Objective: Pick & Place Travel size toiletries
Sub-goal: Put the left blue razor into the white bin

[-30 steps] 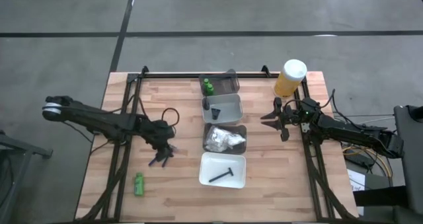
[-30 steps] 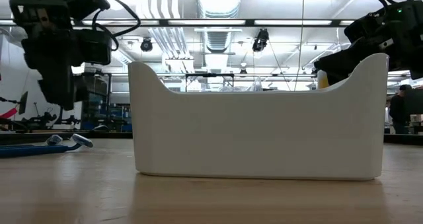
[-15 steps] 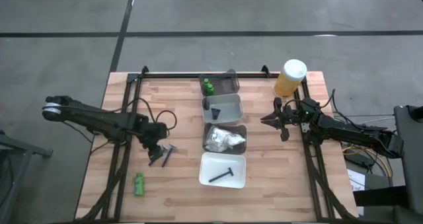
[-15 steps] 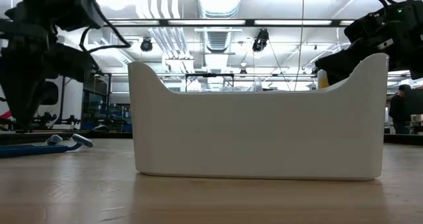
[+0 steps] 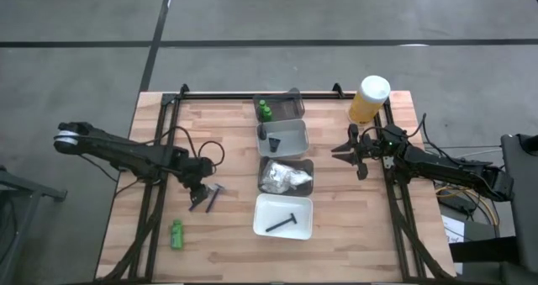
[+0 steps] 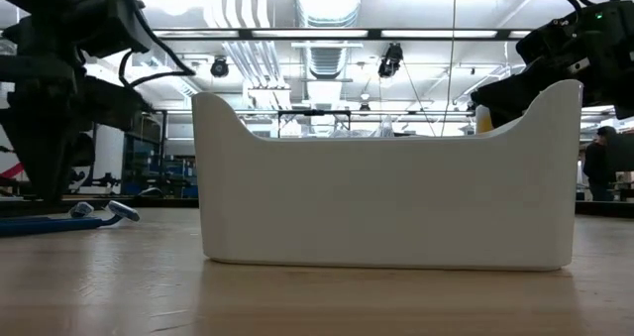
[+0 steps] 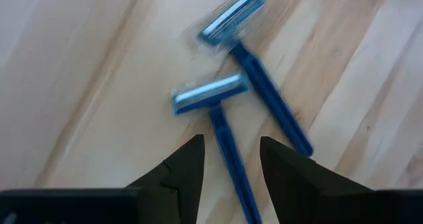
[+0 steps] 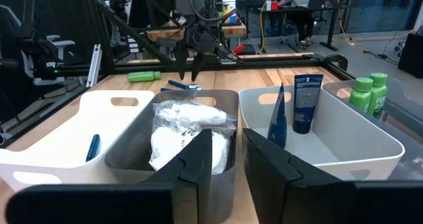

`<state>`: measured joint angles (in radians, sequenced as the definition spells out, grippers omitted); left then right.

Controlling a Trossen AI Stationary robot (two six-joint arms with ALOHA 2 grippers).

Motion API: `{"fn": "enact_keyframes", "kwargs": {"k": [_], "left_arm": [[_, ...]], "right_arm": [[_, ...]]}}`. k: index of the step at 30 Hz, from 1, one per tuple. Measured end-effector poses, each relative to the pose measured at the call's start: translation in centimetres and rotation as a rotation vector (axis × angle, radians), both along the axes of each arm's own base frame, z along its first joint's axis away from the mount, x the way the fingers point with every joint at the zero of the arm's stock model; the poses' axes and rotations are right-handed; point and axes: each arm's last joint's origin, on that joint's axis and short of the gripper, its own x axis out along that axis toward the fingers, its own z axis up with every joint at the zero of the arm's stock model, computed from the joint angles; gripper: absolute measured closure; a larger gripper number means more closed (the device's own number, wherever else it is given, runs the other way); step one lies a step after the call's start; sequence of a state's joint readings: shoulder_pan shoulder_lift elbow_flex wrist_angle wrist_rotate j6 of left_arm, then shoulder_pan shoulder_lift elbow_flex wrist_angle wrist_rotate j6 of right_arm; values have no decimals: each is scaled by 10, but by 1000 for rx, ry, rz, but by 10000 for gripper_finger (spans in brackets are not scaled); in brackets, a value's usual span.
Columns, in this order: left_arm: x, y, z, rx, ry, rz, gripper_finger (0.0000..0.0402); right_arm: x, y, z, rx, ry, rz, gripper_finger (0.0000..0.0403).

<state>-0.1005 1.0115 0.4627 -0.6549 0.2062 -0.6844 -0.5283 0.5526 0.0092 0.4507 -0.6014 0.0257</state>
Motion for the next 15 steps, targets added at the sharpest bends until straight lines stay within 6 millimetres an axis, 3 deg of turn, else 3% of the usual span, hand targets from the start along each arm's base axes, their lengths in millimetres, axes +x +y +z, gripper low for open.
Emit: {"fn": "enact_keyframes", "kwargs": {"k": [9,15], "left_arm": [[3,-1,-4,44,-105,-172,250],[13,-2,8,92,-231,-333,256]], "right_arm": [[0,0,0,0,0,0,293],[0,0,0,0,0,0,278]]}}
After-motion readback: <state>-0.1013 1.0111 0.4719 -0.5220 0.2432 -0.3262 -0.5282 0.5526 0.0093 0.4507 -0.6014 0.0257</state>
